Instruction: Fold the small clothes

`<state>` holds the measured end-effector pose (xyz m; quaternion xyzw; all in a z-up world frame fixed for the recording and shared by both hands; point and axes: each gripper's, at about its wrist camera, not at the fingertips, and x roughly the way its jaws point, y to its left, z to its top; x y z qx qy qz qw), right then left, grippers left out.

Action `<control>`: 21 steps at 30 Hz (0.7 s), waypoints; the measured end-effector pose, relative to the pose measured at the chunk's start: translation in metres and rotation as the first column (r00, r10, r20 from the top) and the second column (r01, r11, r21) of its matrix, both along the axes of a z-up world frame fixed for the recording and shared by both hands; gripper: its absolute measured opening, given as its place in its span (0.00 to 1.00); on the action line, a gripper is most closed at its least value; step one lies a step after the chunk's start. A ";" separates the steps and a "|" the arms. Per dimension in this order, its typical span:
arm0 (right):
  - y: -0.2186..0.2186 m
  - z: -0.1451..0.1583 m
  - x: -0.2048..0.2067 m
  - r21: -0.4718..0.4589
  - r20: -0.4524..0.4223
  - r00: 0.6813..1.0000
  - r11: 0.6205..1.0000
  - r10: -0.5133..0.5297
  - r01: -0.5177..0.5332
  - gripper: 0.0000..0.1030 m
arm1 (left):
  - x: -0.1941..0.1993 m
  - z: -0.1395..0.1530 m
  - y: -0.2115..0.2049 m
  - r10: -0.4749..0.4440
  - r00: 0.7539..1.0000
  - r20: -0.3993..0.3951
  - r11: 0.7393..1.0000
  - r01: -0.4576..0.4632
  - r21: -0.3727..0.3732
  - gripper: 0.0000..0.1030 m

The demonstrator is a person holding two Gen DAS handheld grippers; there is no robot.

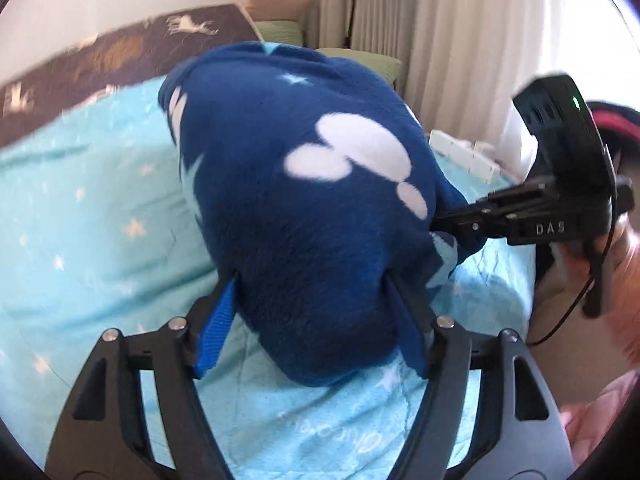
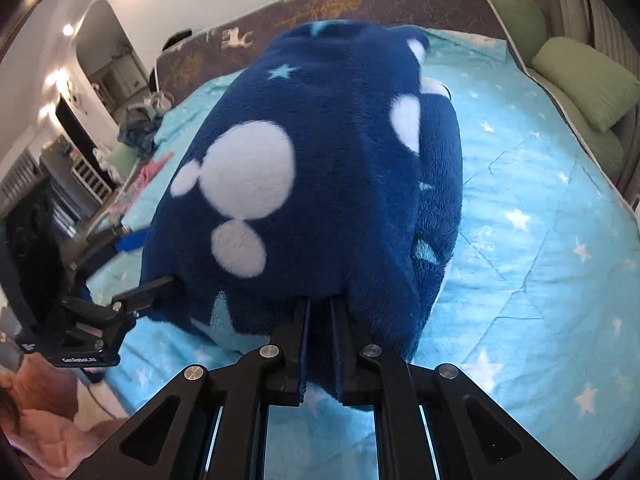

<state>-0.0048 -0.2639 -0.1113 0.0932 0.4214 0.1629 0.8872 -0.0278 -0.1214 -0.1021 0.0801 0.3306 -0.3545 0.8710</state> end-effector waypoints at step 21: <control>-0.031 0.057 0.147 0.090 -0.012 0.990 0.986 -0.142 0.142 0.17 | 0.150 0.034 -0.029 0.063 0.991 -0.120 0.986 -0.080 -0.148 0.59</control>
